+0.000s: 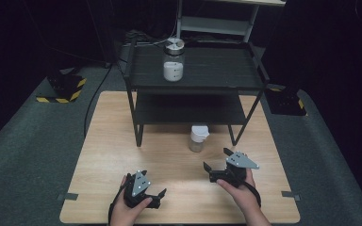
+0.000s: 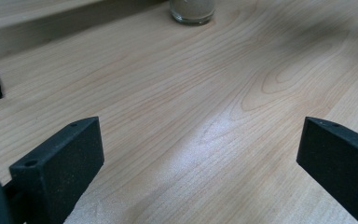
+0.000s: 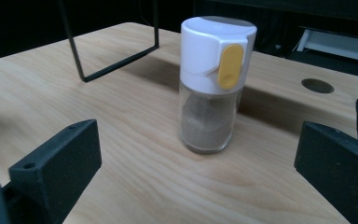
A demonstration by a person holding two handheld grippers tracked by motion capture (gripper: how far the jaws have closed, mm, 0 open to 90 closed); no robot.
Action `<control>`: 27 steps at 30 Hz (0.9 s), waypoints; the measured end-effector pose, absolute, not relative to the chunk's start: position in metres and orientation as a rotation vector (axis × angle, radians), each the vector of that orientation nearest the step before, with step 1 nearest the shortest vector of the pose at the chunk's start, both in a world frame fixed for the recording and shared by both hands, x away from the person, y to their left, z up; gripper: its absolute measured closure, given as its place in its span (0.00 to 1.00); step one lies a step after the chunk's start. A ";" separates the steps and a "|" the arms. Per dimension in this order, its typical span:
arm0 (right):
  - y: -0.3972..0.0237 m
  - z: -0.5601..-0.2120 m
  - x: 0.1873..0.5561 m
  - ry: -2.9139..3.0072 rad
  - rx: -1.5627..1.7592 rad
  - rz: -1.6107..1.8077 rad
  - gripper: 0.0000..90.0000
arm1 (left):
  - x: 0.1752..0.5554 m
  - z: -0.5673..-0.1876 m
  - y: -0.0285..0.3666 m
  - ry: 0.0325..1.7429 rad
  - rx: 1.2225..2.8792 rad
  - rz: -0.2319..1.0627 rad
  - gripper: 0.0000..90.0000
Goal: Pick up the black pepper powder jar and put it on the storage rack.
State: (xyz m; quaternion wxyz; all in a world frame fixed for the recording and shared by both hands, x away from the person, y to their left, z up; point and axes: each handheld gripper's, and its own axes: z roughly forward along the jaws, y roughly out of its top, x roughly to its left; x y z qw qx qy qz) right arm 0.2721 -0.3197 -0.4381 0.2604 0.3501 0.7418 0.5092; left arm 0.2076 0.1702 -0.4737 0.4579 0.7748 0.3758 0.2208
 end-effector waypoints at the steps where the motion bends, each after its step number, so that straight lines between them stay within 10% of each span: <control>1: -0.318 -0.438 0.274 2.003 0.951 1.374 0.00 | 0.208 -0.474 0.170 0.926 1.909 0.541 0.01; 27: -0.293 -0.452 0.325 1.986 1.000 1.396 0.00 | 0.208 -0.476 0.175 0.932 1.882 0.524 0.01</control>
